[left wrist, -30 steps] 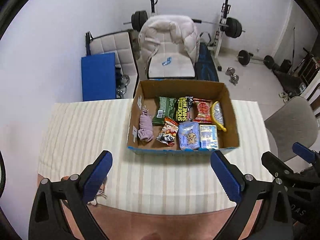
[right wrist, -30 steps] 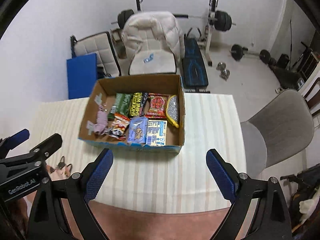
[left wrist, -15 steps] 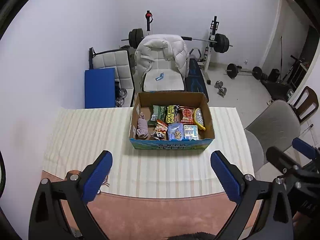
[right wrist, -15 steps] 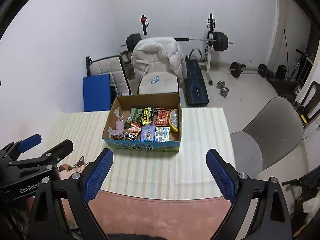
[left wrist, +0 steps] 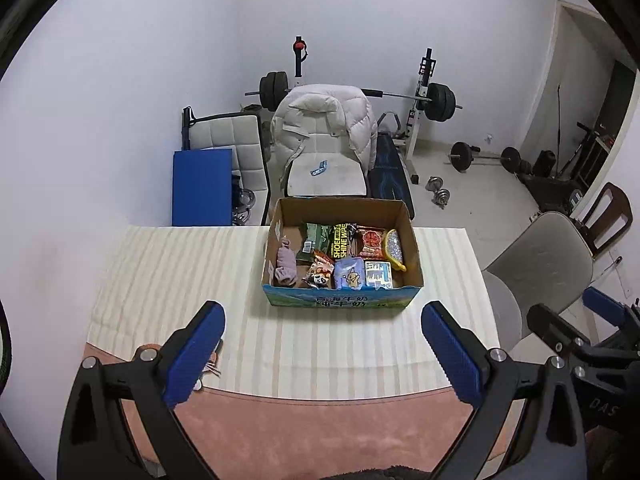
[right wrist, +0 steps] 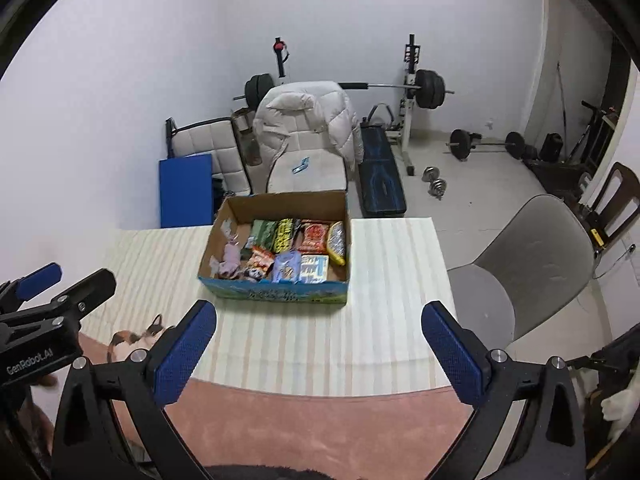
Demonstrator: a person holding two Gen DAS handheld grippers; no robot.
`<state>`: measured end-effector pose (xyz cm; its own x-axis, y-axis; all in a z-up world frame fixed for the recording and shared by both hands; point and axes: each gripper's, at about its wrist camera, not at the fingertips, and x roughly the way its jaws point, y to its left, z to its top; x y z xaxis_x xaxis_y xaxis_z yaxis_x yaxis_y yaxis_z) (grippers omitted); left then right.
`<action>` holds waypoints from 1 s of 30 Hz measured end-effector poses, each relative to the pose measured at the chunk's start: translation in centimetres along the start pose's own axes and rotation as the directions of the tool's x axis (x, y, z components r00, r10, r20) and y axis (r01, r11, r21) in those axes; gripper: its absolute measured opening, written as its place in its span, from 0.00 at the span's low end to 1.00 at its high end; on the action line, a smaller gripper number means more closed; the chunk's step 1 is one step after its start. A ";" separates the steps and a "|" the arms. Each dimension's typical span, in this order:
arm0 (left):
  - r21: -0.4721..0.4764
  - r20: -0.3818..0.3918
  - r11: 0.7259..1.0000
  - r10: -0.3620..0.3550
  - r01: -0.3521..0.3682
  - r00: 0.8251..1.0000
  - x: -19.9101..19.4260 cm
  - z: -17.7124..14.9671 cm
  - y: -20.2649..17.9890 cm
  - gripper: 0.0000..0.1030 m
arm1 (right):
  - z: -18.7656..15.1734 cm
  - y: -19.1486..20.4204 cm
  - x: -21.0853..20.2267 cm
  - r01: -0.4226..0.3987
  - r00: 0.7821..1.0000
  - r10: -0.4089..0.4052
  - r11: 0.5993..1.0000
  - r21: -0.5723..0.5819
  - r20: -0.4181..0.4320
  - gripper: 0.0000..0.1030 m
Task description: Organize soft objects
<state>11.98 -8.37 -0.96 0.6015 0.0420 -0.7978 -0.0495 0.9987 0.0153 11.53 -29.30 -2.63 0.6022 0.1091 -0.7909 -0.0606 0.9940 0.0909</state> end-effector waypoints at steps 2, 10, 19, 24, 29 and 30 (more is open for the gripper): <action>0.000 0.002 1.000 0.021 -0.021 1.000 0.4 0.2 0.1 0.99 | 0.3 0.1 0.7 0.009 1.000 -0.009 1.000 0.001 0.007 1.00; -0.028 0.008 0.998 0.060 -0.060 0.998 2.2 0.7 0.8 0.99 | 1.4 0.0 2.2 0.022 1.000 -0.022 1.000 0.005 0.014 1.00; -0.026 -0.005 0.997 0.067 -0.067 0.998 2.9 0.8 0.8 0.99 | 2.6 0.3 3.2 0.024 1.000 -0.023 1.000 -0.013 0.019 1.00; -0.030 -0.001 0.997 0.072 -0.072 0.997 3.2 0.9 0.8 0.99 | 3.1 0.3 3.4 0.028 0.999 -0.028 0.999 -0.021 0.024 1.00; -0.031 -0.001 0.997 0.072 -0.072 0.997 3.2 1.0 0.8 0.99 | 3.2 0.4 3.3 0.030 0.999 -0.029 0.999 -0.023 0.026 1.00; -0.032 -0.002 0.997 0.072 -0.072 0.997 3.2 1.0 0.8 0.99 | 3.2 0.4 3.4 0.031 0.999 -0.030 0.999 -0.024 0.026 1.00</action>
<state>14.67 -7.45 -2.91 0.5946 0.1133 -0.7960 -0.1176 0.9916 0.0534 16.10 -28.53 -3.29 0.6242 0.0787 -0.7773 -0.0611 0.9968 0.0519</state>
